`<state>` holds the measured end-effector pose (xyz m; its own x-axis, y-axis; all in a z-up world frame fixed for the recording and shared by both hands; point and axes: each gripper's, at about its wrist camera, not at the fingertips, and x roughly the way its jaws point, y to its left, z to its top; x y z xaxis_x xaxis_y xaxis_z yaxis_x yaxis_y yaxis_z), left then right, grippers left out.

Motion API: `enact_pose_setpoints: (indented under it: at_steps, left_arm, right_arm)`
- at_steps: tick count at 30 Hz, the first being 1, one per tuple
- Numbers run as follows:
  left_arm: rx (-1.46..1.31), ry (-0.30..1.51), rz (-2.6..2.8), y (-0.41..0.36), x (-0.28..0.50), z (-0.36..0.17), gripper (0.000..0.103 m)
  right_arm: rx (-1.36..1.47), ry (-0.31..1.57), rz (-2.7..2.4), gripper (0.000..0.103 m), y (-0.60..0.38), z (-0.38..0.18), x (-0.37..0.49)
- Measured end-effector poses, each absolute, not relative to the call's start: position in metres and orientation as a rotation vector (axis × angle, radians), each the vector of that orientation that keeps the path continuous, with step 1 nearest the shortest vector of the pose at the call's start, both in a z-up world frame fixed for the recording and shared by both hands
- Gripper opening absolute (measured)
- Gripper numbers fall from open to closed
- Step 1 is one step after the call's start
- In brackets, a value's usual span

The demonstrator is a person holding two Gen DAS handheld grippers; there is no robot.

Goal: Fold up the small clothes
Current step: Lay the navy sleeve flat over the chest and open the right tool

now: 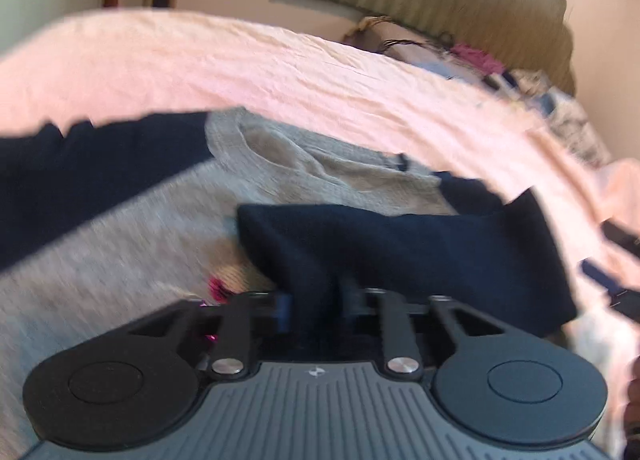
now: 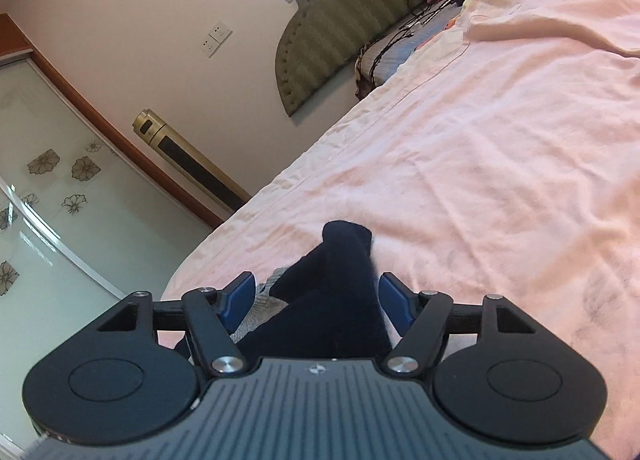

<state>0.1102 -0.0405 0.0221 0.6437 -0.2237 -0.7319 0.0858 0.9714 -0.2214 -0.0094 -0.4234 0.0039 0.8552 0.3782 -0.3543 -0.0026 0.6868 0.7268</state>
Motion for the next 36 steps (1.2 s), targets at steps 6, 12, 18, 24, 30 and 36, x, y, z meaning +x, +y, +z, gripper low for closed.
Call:
enact_pose_setpoints:
  at_steps: [6,12,18,24,30,36]
  left_arm:
    - [-0.109,0.773,-0.077,-0.008,0.095,0.055,0.006]
    - [0.089,0.807,-0.023,0.003,0.076,0.035,0.020]
    - [0.017,0.583,-0.065,-0.002,0.047,0.050,0.088]
    - [-0.037,0.626,-0.116,-0.004,0.066,0.024,0.088]
    - [-0.135,0.681,-0.100,0.010,0.074,0.005,0.096]
    - [-0.149,0.670,-0.113,0.011,0.070,0.005,0.099]
  right_arm:
    - [0.765,0.556,0.235,0.074,-0.418,-0.001,0.019]
    - [0.704,0.587,0.278,0.088,-0.402,0.006,0.046]
    - [0.585,0.664,0.295,0.088,-0.373,0.013,0.086]
    - [0.452,0.783,0.317,0.087,-0.356,0.022,0.163]
    - [0.147,0.957,0.505,0.079,-0.288,0.027,0.217]
    - [-0.129,0.971,0.536,0.046,-0.249,0.010,0.225]
